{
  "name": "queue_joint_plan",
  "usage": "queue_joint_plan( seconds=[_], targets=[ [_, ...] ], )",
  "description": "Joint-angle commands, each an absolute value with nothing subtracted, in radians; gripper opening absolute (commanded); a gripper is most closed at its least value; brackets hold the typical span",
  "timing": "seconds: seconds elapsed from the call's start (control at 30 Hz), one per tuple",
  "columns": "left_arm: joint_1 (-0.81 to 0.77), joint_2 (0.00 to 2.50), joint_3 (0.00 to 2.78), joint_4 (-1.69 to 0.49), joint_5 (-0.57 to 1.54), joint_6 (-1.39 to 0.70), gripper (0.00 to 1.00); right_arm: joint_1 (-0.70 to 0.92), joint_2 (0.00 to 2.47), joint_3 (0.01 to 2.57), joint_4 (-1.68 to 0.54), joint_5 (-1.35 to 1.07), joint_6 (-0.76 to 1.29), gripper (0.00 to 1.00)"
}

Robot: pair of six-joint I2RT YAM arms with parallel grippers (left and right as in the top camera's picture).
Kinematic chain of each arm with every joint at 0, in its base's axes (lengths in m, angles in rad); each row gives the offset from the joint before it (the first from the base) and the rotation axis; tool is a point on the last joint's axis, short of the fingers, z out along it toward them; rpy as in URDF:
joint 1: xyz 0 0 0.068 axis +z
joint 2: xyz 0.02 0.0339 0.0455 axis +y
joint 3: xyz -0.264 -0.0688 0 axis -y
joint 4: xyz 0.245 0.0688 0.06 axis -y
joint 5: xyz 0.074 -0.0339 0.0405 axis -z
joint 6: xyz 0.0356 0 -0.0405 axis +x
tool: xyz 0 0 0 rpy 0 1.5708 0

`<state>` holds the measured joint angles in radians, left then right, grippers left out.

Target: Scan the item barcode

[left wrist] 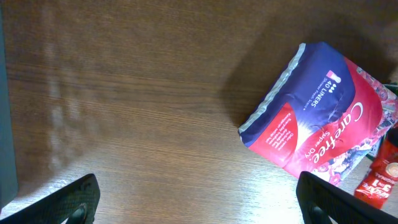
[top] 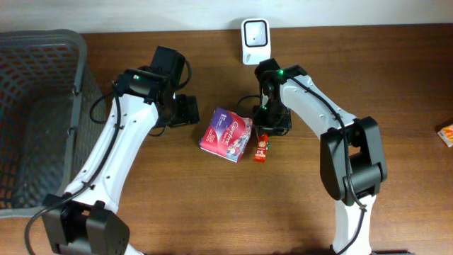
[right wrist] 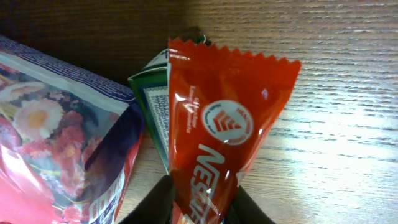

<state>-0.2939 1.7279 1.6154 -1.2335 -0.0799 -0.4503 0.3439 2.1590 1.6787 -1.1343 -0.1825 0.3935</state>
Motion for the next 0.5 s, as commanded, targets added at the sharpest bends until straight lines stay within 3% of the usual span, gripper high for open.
queue_joint_plan(
  seconds=[0.0, 0.07, 0.13, 0.37, 0.47],
  targets=[
    [-0.292, 1.72, 1.617, -1.234, -0.087, -0.459, 0.99, 0.339, 2.151, 1.697, -1.162, -0.144, 0.397, 0.22],
    [-0.292, 1.72, 1.617, -1.234, -0.087, -0.459, 0.99, 0.322, 2.151, 1.744, -1.208, -0.135, 0.371, 0.22],
    [-0.292, 1.72, 1.617, -1.234, -0.087, -0.459, 0.99, 0.299, 2.151, 1.787, -1.249, -0.13, 0.344, 0.05],
    [-0.292, 1.72, 1.617, -1.234, -0.087, -0.459, 0.99, 0.136, 2.151, 1.81, -1.237, -0.364, 0.088, 0.04],
    [-0.292, 1.72, 1.617, -1.234, -0.087, -0.459, 0.99, 0.017, 2.154, 1.755, -1.175, -0.36, 0.073, 0.04]
  ],
)
